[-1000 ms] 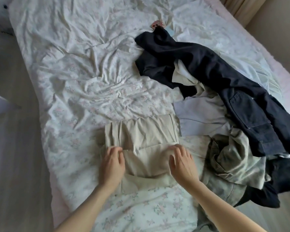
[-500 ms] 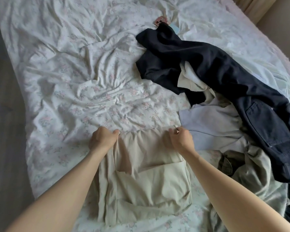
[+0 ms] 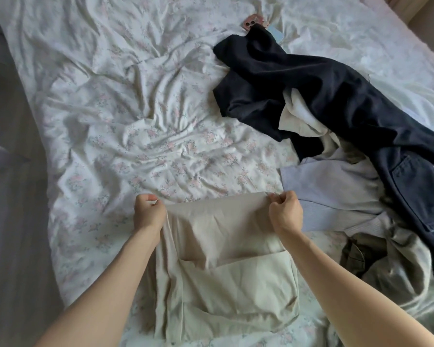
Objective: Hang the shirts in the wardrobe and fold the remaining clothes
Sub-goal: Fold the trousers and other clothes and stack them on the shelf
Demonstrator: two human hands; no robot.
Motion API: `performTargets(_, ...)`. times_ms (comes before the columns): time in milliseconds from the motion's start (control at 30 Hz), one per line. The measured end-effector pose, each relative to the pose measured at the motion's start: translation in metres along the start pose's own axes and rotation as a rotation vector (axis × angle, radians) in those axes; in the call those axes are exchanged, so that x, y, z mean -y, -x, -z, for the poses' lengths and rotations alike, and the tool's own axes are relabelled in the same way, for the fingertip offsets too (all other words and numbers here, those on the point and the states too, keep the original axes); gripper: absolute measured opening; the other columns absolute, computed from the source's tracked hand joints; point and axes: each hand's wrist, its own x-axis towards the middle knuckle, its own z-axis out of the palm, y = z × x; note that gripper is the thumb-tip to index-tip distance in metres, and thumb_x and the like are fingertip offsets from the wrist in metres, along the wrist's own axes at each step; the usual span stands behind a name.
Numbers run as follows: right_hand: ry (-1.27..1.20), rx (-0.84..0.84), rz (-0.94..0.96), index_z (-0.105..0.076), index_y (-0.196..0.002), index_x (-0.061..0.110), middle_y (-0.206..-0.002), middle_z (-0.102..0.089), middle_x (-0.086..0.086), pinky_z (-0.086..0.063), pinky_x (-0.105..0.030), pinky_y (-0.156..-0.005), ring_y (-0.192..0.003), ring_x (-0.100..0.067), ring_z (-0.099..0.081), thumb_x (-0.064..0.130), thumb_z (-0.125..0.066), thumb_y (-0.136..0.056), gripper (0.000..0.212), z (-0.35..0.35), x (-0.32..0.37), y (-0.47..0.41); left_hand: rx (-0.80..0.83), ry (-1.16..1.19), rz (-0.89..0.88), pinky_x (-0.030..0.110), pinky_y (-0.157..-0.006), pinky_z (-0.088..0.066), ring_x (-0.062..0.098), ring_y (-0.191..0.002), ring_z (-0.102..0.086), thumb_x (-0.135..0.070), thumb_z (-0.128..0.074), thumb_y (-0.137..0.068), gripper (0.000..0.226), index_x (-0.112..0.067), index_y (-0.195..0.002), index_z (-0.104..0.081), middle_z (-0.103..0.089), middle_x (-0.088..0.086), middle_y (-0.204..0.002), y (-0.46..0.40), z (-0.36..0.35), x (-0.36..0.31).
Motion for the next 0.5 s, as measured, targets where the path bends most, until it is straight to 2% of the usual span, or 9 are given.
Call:
performTargets(67,0.17,-0.027,0.07,-0.051,-0.103,0.009,-0.116,-0.054,-0.012,-0.035,-0.042,-0.09,-0.11,-0.031,-0.047,0.024,-0.043,-0.096,0.018,0.002,-0.001,0.003,0.043,-0.267,-0.115,0.034,-0.081,-0.039,0.03,-0.1,-0.05,-0.014,-0.039,-0.094,0.025,-0.014,-0.118,-0.046,-0.052,0.01,-0.117,0.008,0.003,-0.005)
performTargets(133,0.247,-0.113,0.248,-0.051,-0.118,0.011,-0.124,-0.049,-0.01,-0.029,-0.044,-0.098,-0.117,-0.028,-0.042,0.023,-0.042,-0.095,0.028,0.004,-0.002,0.014,-0.022,-0.467,-0.324,0.043,-0.095,-0.034,0.033,-0.117,-0.044,-0.018,-0.04,-0.096,0.032,-0.014,-0.127,-0.043,-0.046,0.014,-0.128,0.025,0.006,-0.009)
performTargets(233,0.196,-0.158,0.7,-0.056,-0.12,0.01,-0.119,-0.057,-0.008,-0.033,-0.048,-0.1,-0.112,-0.024,-0.05,0.02,-0.039,-0.09,0.036,0.004,-0.009,0.049,-0.075,-0.481,-0.816,0.048,-0.096,-0.038,0.034,-0.115,-0.05,-0.013,-0.047,-0.092,0.033,-0.007,-0.123,-0.056,-0.055,0.014,-0.123,0.07,0.001,-0.003)
performTargets(333,0.197,-0.076,0.969,-0.062,-0.116,0.011,-0.116,-0.061,-0.005,-0.032,-0.05,-0.101,-0.115,-0.019,-0.05,0.019,-0.039,-0.087,0.038,0.006,-0.04,0.075,0.032,-0.438,-1.179,0.042,-0.094,-0.044,0.025,-0.11,-0.056,-0.016,-0.041,-0.091,0.034,-0.004,-0.112,-0.065,-0.062,0.009,-0.115,0.107,0.001,0.024)
performTargets(400,0.209,0.071,1.087,-0.062,-0.115,0.009,-0.116,-0.062,-0.005,-0.034,-0.049,-0.101,-0.116,-0.02,-0.051,0.02,-0.041,-0.086,0.038,0.01,-0.06,0.08,0.13,-0.422,-1.282,0.036,-0.087,-0.045,0.02,-0.104,-0.056,-0.02,-0.044,-0.09,0.032,-0.006,-0.104,-0.068,-0.064,0.007,-0.106,0.112,0.007,0.04)
performTargets(500,0.295,0.176,1.203,-0.066,-0.111,0.01,-0.107,-0.063,-0.003,-0.04,-0.043,-0.094,-0.104,-0.02,-0.056,0.025,-0.047,-0.084,0.036,0.02,-0.076,0.079,0.21,-0.404,-1.282,0.03,-0.079,-0.045,0.015,-0.089,-0.052,-0.029,-0.053,-0.086,0.028,-0.006,-0.09,-0.069,-0.06,0.005,-0.09,0.105,0.018,0.054)
